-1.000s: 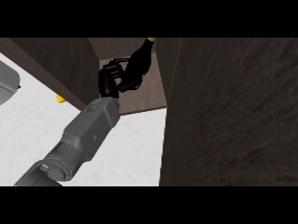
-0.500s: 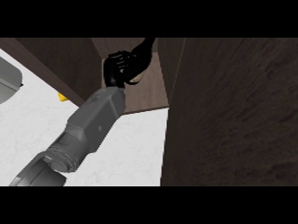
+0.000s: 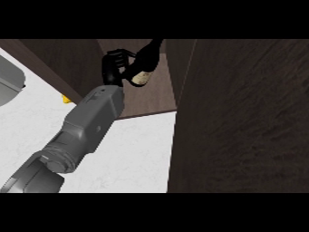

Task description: Pick up the wine, place it into the cabinet and close the cabinet

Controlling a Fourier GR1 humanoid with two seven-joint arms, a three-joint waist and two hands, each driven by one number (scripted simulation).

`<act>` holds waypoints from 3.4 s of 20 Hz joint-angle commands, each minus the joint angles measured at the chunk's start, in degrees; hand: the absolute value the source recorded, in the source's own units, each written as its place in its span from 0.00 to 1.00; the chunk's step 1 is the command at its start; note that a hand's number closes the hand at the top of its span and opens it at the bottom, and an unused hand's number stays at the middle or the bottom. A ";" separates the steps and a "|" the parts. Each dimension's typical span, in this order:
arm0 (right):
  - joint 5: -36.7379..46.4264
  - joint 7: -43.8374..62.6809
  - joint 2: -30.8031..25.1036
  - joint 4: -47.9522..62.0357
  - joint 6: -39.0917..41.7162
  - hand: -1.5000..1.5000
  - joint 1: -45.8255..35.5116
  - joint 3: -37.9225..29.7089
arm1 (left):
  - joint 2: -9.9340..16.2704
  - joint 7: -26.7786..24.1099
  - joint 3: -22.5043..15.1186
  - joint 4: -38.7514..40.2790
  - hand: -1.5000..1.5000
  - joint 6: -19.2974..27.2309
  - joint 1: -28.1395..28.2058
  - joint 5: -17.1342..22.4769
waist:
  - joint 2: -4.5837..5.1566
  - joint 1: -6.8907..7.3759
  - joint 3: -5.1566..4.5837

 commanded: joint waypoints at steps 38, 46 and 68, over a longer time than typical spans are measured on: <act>-0.84 1.29 0.12 -2.15 -0.19 0.00 -1.40 1.43 | 8.95 2.98 -10.44 1.36 0.00 -0.94 3.04 -11.41 | -0.18 0.59 -0.21; 0.18 2.08 0.27 -2.28 -1.49 0.00 -1.14 1.54 | 5.94 -3.27 -5.98 -7.34 0.00 -17.98 2.13 -7.07 | -1.55 3.53 -0.25; 4.12 11.89 -3.73 -7.68 -9.07 0.00 -2.27 2.00 | -1.91 3.80 -9.95 -35.74 0.00 -20.69 12.74 -10.06 | -4.34 9.56 -0.02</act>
